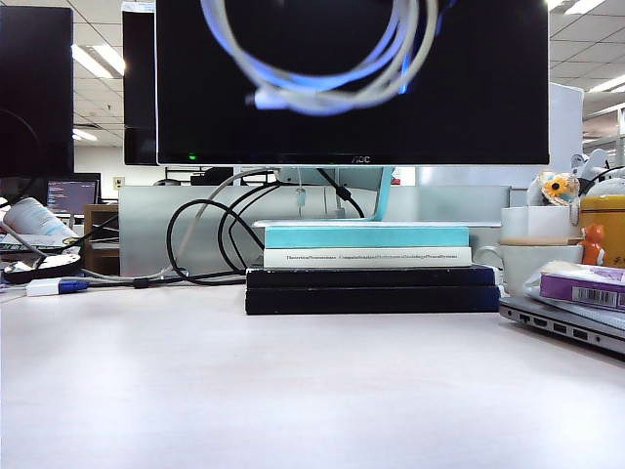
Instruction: Unfold the white charging cable into a straight cable.
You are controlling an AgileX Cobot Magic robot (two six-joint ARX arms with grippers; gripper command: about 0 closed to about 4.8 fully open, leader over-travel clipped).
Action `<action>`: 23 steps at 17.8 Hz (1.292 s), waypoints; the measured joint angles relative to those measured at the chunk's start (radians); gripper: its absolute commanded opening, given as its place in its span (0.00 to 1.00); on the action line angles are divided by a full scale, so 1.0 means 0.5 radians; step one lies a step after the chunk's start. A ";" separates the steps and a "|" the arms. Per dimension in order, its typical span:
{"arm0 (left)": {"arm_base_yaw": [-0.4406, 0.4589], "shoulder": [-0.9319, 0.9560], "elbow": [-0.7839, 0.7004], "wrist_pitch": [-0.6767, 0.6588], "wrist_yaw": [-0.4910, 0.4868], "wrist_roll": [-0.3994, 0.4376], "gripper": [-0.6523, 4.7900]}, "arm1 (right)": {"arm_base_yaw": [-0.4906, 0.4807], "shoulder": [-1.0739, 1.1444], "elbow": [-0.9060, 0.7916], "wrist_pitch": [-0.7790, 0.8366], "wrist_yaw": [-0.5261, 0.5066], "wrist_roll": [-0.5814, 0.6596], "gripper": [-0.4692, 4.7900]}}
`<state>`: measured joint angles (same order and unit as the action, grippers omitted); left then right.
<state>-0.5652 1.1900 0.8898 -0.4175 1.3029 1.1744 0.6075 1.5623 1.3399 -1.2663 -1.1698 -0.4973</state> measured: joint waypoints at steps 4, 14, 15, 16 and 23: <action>0.001 0.002 0.000 0.072 0.086 -0.152 0.11 | 0.001 -0.001 0.001 0.148 0.030 -0.002 0.09; 0.002 0.238 0.006 0.123 0.069 -0.317 0.11 | -0.002 -0.111 0.005 0.150 0.166 -0.145 0.09; 0.002 0.246 0.006 0.127 0.076 -0.318 0.11 | -0.002 -0.120 0.005 0.152 0.181 -0.146 0.09; 0.002 0.250 0.006 0.136 0.076 -0.333 0.11 | -0.002 -0.121 0.005 0.153 0.190 -0.147 0.09; -0.002 0.270 -0.001 0.267 -0.415 -0.578 1.00 | -0.007 -0.132 0.015 0.241 0.138 -0.153 0.09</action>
<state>-0.5659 1.3251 0.8894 -0.2840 1.0954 0.8852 0.6041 1.4963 1.3476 -1.1458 -1.1007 -0.5739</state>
